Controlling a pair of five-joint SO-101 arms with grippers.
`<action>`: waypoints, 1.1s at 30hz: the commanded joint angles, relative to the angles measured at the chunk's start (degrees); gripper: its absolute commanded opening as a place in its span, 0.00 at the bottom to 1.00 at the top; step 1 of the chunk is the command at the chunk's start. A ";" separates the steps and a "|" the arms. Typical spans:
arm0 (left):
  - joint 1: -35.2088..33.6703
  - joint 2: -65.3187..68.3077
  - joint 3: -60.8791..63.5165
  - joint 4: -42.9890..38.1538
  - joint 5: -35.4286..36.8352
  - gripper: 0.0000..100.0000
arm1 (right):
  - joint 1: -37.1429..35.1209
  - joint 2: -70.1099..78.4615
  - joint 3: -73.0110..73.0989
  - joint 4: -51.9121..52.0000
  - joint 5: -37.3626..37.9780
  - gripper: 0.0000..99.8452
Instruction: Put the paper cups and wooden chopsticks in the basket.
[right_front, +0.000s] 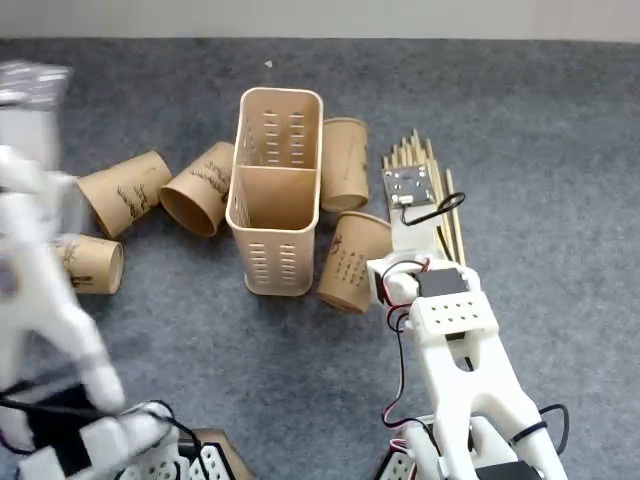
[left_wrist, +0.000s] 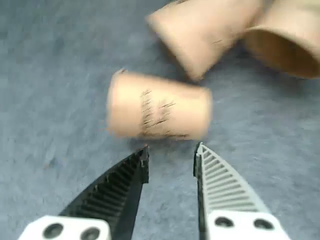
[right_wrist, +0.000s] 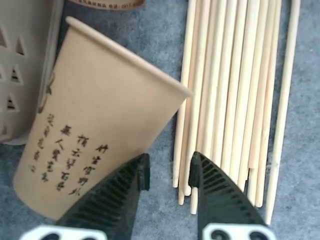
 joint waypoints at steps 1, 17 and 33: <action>-9.98 9.98 -1.71 -2.11 -6.15 0.19 | 0.92 -0.57 -0.22 -0.57 0.53 0.14; -15.25 44.00 -28.35 -4.31 -8.70 0.21 | 0.92 -0.04 -0.22 -0.84 0.53 0.14; -8.13 58.59 -38.64 1.93 -27.60 0.21 | 0.92 -0.04 -0.22 -0.84 0.53 0.14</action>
